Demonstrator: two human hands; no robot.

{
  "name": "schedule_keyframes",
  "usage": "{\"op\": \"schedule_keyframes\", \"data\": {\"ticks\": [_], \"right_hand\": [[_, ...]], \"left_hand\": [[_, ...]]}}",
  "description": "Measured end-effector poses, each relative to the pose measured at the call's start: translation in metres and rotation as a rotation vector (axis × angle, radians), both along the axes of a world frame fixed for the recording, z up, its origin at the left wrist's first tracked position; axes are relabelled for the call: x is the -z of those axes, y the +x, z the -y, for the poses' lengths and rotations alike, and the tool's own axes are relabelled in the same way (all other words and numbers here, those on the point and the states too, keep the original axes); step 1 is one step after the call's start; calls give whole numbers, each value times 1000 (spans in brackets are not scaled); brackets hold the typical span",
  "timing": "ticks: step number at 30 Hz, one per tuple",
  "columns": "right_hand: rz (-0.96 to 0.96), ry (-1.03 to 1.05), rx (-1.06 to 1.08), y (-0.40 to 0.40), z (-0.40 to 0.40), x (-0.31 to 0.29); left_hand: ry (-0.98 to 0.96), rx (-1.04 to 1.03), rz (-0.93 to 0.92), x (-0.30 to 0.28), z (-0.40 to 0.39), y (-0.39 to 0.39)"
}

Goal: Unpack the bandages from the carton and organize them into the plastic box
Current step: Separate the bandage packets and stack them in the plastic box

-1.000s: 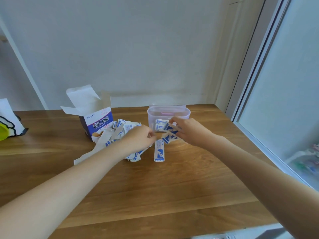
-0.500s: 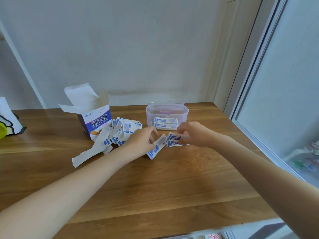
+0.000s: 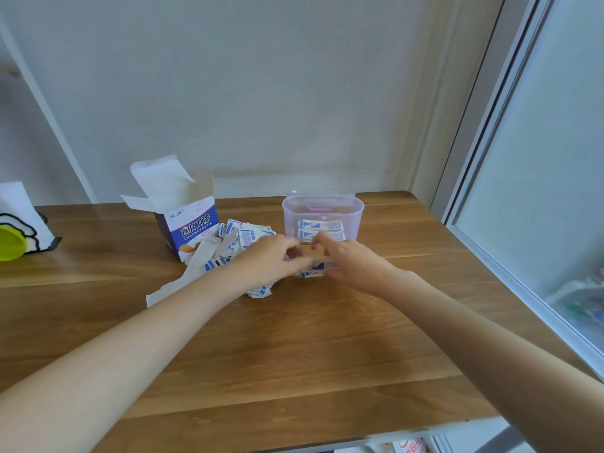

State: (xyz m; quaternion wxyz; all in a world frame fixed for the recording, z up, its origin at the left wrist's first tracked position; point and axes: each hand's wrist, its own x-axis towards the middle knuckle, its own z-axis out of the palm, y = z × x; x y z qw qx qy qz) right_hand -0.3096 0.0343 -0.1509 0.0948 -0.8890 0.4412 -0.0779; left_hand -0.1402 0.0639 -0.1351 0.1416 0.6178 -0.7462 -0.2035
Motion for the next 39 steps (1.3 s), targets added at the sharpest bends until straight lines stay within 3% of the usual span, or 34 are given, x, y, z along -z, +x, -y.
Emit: {"op": "schedule_keyframes", "data": {"ticks": [3, 6, 8, 13, 18, 22, 25, 27, 30, 34, 39], "right_hand": [[-31, 28, 14, -6, 4, -2], [-144, 77, 129, -18, 10, -9], [-102, 157, 171, -26, 12, -11], [53, 177, 125, -23, 8, -13], [-31, 125, 56, -19, 8, -18], [248, -51, 148, -19, 32, -53], [418, -36, 255, -12, 66, -74], [333, 39, 311, -4, 88, -75], [117, 135, 345, 9, 109, -70], [-43, 336, 322, 19, 127, -65], [-263, 336, 298, 25, 133, -61]], "left_hand": [[-21, 67, 184, 6, 0, -4], [-29, 36, 141, 11, 1, -8], [-27, 35, 102, 13, 3, -10], [-69, -9, -12, 12, 5, -10], [-56, 34, 63, 5, 8, -7], [-254, -79, -147, -31, 34, 0], [-305, -186, -279, -50, 66, 1], [-249, -217, -148, -52, 87, -1], [-160, -186, 196, -47, 109, -6], [-212, -84, 602, -45, 122, -18], [-248, -51, 661, -38, 128, -29]]}}
